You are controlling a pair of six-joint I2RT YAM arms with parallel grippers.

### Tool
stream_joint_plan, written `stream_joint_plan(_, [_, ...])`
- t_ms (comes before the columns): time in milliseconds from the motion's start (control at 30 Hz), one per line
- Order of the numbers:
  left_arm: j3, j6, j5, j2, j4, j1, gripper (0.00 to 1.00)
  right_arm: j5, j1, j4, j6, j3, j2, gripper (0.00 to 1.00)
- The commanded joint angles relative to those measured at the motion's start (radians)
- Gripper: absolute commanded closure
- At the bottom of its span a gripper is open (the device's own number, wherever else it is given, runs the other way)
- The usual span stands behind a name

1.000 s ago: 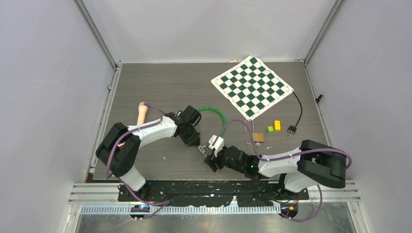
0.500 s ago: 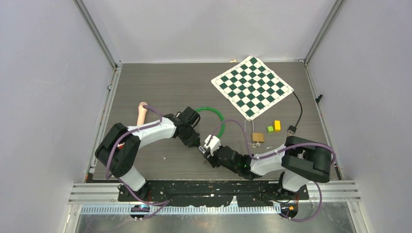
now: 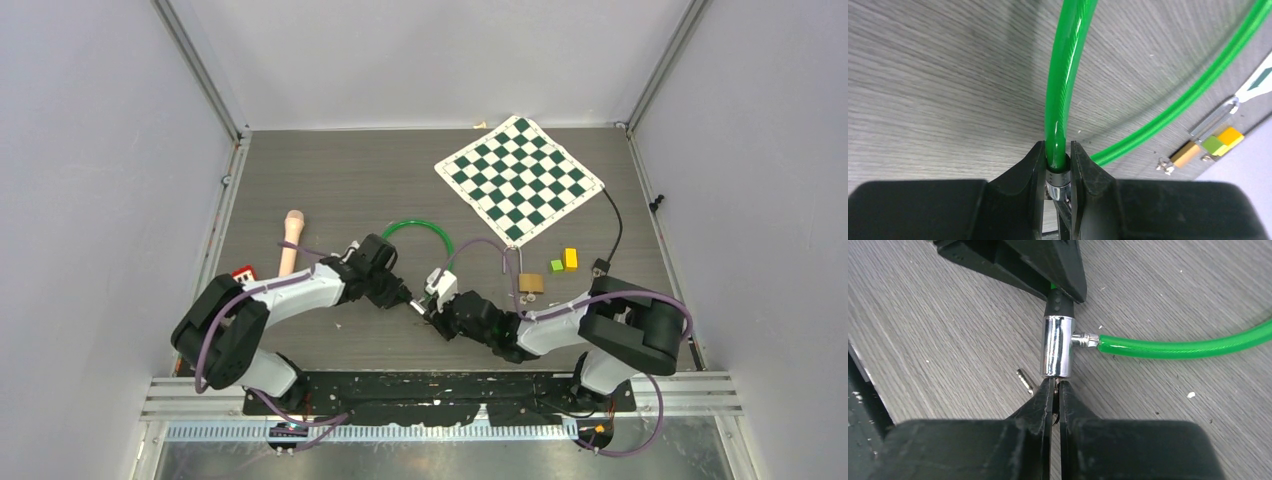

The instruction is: Unlock with the key

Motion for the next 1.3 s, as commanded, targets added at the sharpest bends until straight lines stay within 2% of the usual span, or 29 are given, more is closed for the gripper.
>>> stream_joint_plan(0, [-0.071, -0.061, 0.053, -0.076, 0.216, -0.006, 1.0, -0.164, -0.11, 0.121, 0.156, -0.021, -0.053, 0.95])
stream_joint_plan(133, [-0.133, -0.09, 0.058, -0.098, 0.325, -0.006, 1.0, -0.317, -0.184, 0.169, 0.238, -0.037, -0.056, 0.95])
stream_joint_plan(200, [-0.153, -0.102, 0.058, -0.1, 0.365, -0.005, 1.0, -0.368, -0.21, 0.163, 0.258, -0.035, -0.071, 0.91])
stream_joint_plan(267, [-0.166, -0.112, 0.061, -0.097, 0.375, -0.003, 1.0, -0.411, -0.239, 0.139, 0.279, -0.033, -0.099, 0.78])
stream_joint_plan(300, [-0.168, -0.113, 0.063, -0.092, 0.375, -0.001, 1.0, -0.435, -0.248, 0.115, 0.281, -0.033, -0.111, 0.65])
stream_joint_plan(367, [-0.168, -0.112, 0.069, -0.084, 0.363, 0.001, 1.0, -0.445, -0.277, 0.038, 0.279, -0.025, -0.161, 0.52])
stream_joint_plan(433, [-0.173, -0.113, 0.075, -0.078, 0.362, 0.003, 1.0, -0.411, -0.302, -0.068, 0.276, -0.001, -0.245, 0.46])
stream_joint_plan(467, [-0.175, -0.114, 0.076, -0.078, 0.364, 0.003, 1.0, -0.389, -0.306, -0.109, 0.274, 0.012, -0.263, 0.45])
stream_joint_plan(533, [-0.178, -0.115, 0.077, -0.077, 0.363, 0.003, 1.0, -0.292, -0.309, -0.315, 0.282, 0.064, -0.308, 0.43])
stream_joint_plan(567, [-0.178, -0.115, 0.079, -0.077, 0.363, 0.003, 1.0, -0.191, -0.311, -0.375, 0.322, 0.115, -0.315, 0.42])
stream_joint_plan(667, [-0.177, -0.115, 0.076, -0.081, 0.36, 0.003, 1.0, 0.038, -0.311, -0.717, 0.419, 0.245, -0.281, 0.4])
stream_joint_plan(733, [-0.177, -0.115, 0.076, -0.083, 0.359, 0.003, 1.0, 0.079, -0.31, -0.837, 0.488, 0.325, -0.238, 0.38])
stream_joint_plan(967, [-0.177, -0.115, 0.082, -0.09, 0.359, 0.002, 1.0, 0.07, -0.31, -0.998, 0.752, 0.46, -0.101, 0.34])
stream_joint_plan(1100, [-0.182, -0.111, 0.078, -0.101, 0.36, 0.001, 1.0, 0.068, -0.31, -1.163, 0.837, 0.588, 0.029, 0.34])
stream_joint_plan(1267, [-0.187, -0.104, 0.079, -0.105, 0.363, 0.001, 1.0, 0.015, -0.311, -1.14, 0.889, 0.639, 0.133, 0.35])
